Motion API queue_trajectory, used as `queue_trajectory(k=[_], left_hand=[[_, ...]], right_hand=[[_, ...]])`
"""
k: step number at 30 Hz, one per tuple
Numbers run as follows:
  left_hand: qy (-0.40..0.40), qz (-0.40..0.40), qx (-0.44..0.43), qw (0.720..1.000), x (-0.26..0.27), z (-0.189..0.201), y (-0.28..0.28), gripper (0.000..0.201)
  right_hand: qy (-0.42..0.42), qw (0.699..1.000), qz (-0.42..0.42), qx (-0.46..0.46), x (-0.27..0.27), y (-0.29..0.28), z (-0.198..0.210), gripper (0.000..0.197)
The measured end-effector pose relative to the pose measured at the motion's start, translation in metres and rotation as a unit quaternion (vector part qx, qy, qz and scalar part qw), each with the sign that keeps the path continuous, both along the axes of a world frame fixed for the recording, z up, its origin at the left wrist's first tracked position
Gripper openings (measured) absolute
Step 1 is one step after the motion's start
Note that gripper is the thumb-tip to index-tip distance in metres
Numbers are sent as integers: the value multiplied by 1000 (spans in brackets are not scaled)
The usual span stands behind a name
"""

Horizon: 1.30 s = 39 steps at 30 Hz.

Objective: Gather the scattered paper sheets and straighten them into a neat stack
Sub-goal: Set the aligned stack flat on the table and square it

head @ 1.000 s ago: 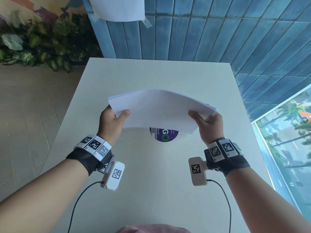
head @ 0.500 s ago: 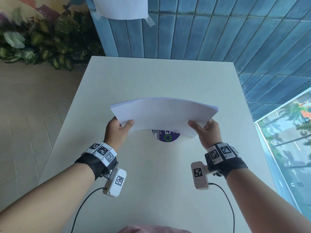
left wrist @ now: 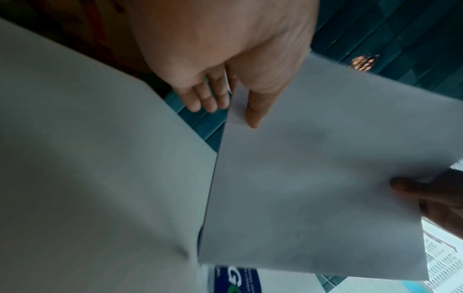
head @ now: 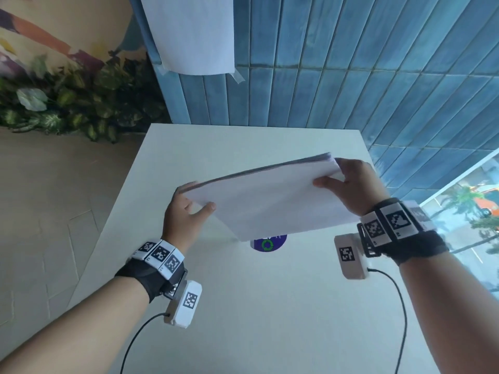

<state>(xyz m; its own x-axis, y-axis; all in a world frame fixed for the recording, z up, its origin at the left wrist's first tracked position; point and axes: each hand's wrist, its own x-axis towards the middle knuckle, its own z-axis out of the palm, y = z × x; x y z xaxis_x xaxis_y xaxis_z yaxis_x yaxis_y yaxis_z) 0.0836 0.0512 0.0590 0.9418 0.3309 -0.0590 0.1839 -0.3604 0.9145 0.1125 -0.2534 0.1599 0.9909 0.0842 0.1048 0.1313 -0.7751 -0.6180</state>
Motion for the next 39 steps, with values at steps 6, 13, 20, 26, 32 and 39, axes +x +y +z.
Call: queue_trajectory(k=[6,13,20,26,32,39], left_hand=[[-114,-104,112,982,8,38,-20,78],[-137,-241,227,933,1,65,-49,18],[-128,-234,148,952,-7,67,-44,21],[-75,-165,-66,981,-10,72,-35,5],[29,-107,-196,974,-13,45,-36,9],[166,-62,-220,959,-19,-7,-42,16]], right_hand=[[-22,996,22,-85,-1,6,25,7],[-35,994,45,-95,-12,11,27,18],[-55,998,8,2,-24,4,17,21],[-107,983,-101,105,-35,-9,-6,84],[102,943,-85,305,-51,5,-54,77],[201,945,-104,237,-56,17,-111,30]])
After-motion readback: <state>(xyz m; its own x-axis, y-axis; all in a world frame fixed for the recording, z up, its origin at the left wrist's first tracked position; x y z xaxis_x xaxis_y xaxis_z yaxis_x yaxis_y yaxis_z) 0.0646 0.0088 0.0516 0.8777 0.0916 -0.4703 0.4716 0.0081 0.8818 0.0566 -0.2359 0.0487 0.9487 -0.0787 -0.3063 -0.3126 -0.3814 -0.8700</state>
